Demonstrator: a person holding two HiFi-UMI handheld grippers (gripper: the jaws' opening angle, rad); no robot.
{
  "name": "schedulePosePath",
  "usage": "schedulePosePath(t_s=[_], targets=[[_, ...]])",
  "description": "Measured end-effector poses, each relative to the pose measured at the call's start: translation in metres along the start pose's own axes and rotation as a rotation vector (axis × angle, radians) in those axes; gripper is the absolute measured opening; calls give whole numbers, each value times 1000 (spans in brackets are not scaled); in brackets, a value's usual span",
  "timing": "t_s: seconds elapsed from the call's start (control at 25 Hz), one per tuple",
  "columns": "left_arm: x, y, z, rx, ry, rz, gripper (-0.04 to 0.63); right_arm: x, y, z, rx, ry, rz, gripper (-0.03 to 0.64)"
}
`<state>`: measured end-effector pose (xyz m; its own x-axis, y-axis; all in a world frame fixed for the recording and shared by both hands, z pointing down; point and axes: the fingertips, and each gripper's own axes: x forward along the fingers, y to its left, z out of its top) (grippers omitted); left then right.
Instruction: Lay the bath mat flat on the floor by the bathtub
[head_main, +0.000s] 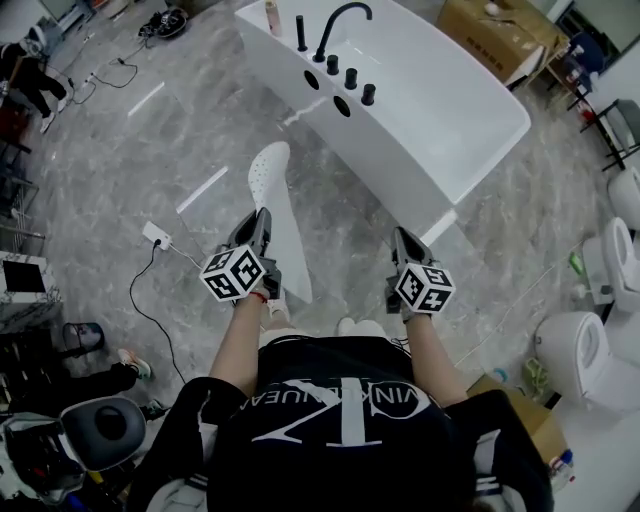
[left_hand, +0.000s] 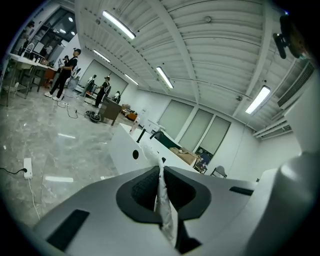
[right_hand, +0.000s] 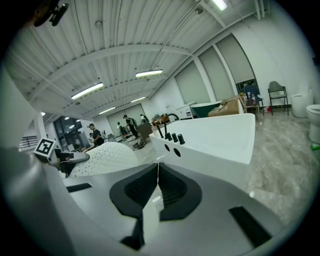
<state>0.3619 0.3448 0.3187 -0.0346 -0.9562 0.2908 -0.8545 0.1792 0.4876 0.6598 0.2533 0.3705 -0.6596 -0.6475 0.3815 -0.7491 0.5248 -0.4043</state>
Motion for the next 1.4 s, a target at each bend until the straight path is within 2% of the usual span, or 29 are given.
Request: schedulePosePath(t_s=[0.24, 0.48, 1.04, 1.4], targets=[[22, 42, 33, 55, 58, -58, 34, 45, 39, 1, 39, -15, -63, 26], [38, 91, 71, 97, 92, -68, 34, 87, 80, 1, 57, -11, -88, 26], [77, 186, 130, 115, 109, -80, 34, 142, 122, -11, 111, -34, -173, 26], [104, 237, 187, 117, 58, -48, 34, 210, 164, 6, 72, -27, -112, 26]])
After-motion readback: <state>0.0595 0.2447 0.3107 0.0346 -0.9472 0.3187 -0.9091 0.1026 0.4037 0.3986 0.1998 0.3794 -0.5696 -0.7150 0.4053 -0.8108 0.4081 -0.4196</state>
